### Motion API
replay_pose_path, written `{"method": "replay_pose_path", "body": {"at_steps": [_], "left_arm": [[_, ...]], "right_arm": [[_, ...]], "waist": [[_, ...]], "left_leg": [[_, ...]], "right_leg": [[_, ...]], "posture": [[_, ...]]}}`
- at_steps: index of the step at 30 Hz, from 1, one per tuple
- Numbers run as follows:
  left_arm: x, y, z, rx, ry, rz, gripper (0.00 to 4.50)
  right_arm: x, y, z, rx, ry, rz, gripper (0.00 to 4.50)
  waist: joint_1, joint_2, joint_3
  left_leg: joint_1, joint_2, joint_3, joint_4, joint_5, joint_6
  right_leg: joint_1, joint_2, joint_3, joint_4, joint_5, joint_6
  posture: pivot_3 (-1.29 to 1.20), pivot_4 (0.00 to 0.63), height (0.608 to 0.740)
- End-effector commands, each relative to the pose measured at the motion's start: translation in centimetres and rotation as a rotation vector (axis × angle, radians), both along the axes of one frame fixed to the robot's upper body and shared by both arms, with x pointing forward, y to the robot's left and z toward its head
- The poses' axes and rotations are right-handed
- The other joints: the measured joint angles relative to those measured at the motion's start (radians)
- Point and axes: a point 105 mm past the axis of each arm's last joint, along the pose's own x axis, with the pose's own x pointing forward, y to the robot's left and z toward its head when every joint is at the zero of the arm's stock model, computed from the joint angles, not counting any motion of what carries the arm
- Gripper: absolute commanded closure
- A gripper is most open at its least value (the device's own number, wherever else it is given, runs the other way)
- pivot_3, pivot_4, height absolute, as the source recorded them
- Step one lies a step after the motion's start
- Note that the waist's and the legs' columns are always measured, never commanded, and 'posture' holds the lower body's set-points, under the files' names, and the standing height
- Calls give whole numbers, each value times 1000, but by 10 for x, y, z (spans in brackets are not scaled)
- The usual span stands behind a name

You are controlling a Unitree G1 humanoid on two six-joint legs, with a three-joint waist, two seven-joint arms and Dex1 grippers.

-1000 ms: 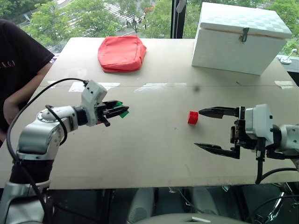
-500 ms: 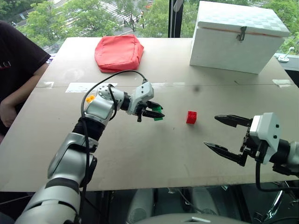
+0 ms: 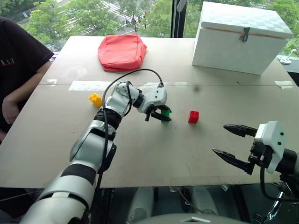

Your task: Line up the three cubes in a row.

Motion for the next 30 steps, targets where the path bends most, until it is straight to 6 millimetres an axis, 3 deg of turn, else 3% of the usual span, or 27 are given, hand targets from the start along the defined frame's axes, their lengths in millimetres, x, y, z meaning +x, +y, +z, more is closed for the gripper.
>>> {"method": "replay_pose_path", "body": {"at_steps": [1,10,12,15,17,25,30], "left_arm": [[9,-4,14,-1,-45,28,3216],[12,-5,13,-4,-45,49,3216],[12,-5,13,-4,-40,47,2205],[12,-6,15,-20,-45,42,1226],[11,-4,18,-40,-40,45,238],[8,32,46,-158,-1,129,238],[8,82,66,-236,-16,373,238]], "right_arm": [[-1,-1,8,-3,-52,-7,391],[0,-1,7,-2,-56,-5,391],[0,0,8,-1,-60,-2,391],[0,1,9,-1,-62,1,391],[1,1,9,-1,-62,3,391],[7,4,8,12,-64,39,391],[11,12,11,47,-82,96,391]], "waist": [[0,0,0],[-1,0,0],[-1,0,0],[-1,0,0],[-1,0,0],[-7,0,0],[-6,1,0]], "left_leg": [[0,0,0,0,0,0],[0,0,0,0,0,0],[0,0,0,0,0,0],[0,0,0,0,0,0],[0,0,0,0,0,0],[1,1,0,0,0,0],[2,1,-3,0,0,0]], "right_leg": [[0,0,0,0,0,0],[0,0,0,0,0,0],[0,0,0,0,0,0],[0,0,0,0,0,0],[0,0,0,0,0,0],[0,0,1,1,0,0],[0,1,1,2,0,0]], "posture": [[0,150,740],[0,150,740],[0,150,740],[0,150,740],[0,150,740],[0,150,740],[0,150,740]]}}
